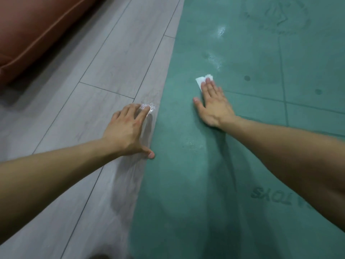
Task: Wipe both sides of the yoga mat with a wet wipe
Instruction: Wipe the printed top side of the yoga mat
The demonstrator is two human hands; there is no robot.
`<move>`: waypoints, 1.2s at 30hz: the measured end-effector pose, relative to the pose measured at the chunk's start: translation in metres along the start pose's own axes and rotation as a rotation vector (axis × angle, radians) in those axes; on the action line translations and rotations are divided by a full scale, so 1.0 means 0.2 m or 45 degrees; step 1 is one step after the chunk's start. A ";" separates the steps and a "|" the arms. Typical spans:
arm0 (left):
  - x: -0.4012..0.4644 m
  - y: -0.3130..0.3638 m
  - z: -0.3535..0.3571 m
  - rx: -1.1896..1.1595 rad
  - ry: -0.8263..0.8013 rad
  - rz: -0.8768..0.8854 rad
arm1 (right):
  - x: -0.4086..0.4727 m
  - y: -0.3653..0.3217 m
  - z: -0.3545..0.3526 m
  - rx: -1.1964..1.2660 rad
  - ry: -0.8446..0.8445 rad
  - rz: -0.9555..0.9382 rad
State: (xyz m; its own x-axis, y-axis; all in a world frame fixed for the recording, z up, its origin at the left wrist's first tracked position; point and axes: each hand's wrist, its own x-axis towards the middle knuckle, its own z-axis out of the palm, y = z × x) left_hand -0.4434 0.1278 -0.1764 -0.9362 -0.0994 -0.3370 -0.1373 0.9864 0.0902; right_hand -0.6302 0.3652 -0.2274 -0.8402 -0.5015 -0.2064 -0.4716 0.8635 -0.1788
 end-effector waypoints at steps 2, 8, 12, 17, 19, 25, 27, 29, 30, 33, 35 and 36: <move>-0.03 -0.04 0.01 0.027 -0.053 0.016 | -0.13 -0.21 0.09 0.029 -0.011 -0.318; -0.13 -0.08 0.11 0.070 -0.127 0.008 | -0.14 -0.30 0.11 -0.176 -0.067 -0.783; -0.15 -0.08 0.13 0.042 -0.092 -0.017 | 0.05 0.00 -0.03 -0.110 0.008 -0.125; -0.15 -0.11 0.15 0.060 -0.079 0.002 | -0.44 -0.36 0.19 -0.029 -0.098 -0.757; -0.15 -0.11 0.15 0.083 -0.076 0.019 | -0.65 -0.44 0.27 -0.099 -0.158 -1.038; -0.15 -0.10 0.12 0.084 -0.101 0.038 | -0.29 -0.18 0.10 -0.157 -0.043 -0.507; -0.15 -0.10 0.12 0.091 -0.120 0.038 | -0.25 -0.19 0.09 -0.054 0.014 -0.244; -0.16 -0.11 0.13 0.105 -0.141 0.035 | -0.38 -0.34 0.18 0.050 0.073 -0.196; -0.15 -0.11 0.13 0.111 -0.142 0.036 | -0.48 -0.44 0.22 0.058 0.072 -0.308; -0.15 -0.12 0.12 0.131 -0.108 0.048 | -0.84 -0.61 0.34 -0.008 -0.080 -0.833; -0.15 -0.11 0.12 0.155 -0.110 0.055 | -0.88 -0.51 0.32 -0.059 -0.056 -0.898; -0.15 -0.10 0.11 0.159 -0.126 0.057 | -0.83 -0.41 0.29 -0.087 -0.003 -0.795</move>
State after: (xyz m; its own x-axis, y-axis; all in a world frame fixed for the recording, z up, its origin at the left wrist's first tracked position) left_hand -0.4051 0.1143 -0.1894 -0.9032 -0.0475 -0.4266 -0.0489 0.9988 -0.0077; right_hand -0.4366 0.3738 -0.2342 -0.4005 -0.9124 -0.0850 -0.8891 0.4093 -0.2046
